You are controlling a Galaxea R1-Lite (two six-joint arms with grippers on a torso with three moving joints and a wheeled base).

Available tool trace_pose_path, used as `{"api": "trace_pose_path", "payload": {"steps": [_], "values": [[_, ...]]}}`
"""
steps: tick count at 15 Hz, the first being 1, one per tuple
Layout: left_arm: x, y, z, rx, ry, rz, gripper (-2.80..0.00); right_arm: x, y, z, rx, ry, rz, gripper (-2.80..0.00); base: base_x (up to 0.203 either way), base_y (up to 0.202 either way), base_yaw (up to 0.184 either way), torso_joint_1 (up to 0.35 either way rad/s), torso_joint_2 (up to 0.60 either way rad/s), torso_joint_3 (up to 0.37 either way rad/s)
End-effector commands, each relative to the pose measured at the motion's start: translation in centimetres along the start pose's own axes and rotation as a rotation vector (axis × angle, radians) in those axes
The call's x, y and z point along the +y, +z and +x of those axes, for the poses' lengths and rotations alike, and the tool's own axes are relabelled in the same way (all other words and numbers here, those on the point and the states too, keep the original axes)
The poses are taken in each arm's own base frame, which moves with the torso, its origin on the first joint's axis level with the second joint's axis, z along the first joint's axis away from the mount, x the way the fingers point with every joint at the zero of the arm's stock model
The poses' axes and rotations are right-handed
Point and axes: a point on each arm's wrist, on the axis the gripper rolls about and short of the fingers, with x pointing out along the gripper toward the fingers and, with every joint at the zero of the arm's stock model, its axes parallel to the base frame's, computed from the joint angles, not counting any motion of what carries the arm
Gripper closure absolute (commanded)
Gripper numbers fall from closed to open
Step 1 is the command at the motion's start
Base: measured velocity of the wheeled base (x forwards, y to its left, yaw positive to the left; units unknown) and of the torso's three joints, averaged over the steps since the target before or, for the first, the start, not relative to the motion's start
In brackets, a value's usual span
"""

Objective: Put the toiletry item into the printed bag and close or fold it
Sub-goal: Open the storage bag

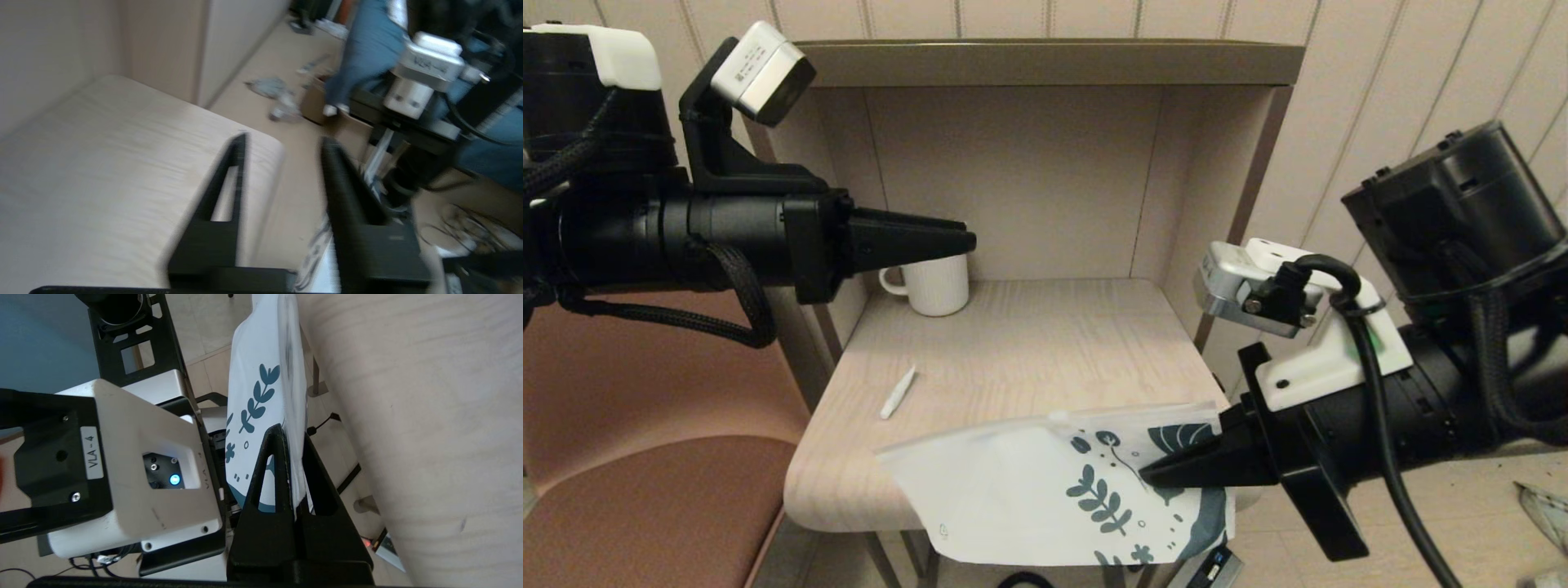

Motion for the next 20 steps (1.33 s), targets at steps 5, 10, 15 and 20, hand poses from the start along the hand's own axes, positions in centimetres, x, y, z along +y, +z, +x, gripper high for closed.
{"api": "trace_pose_path", "payload": {"steps": [5,10,15,20], "values": [[0.0,-1.4,1.1,0.042,-0.135,-0.032,-2.80,-1.3,2.2,0.9,-0.051,-0.013,-0.038,0.00,0.000,0.000,0.000,0.000,0.00,0.000],[0.4,-1.3,1.7,0.031,-0.319,0.007,-2.80,-1.2,3.3,1.4,-0.107,0.157,-0.053,0.00,0.000,0.000,0.000,0.000,0.00,0.000],[1.4,-2.6,2.4,0.020,-0.371,0.038,-2.80,-1.5,3.4,1.0,-0.116,0.151,-0.052,0.00,0.000,0.000,0.000,0.000,0.00,0.000],[1.7,-3.2,2.6,0.026,-0.376,0.028,-2.80,-2.4,3.5,0.3,-0.136,0.110,-0.045,0.00,0.000,0.000,0.000,0.000,0.00,0.000]]}}
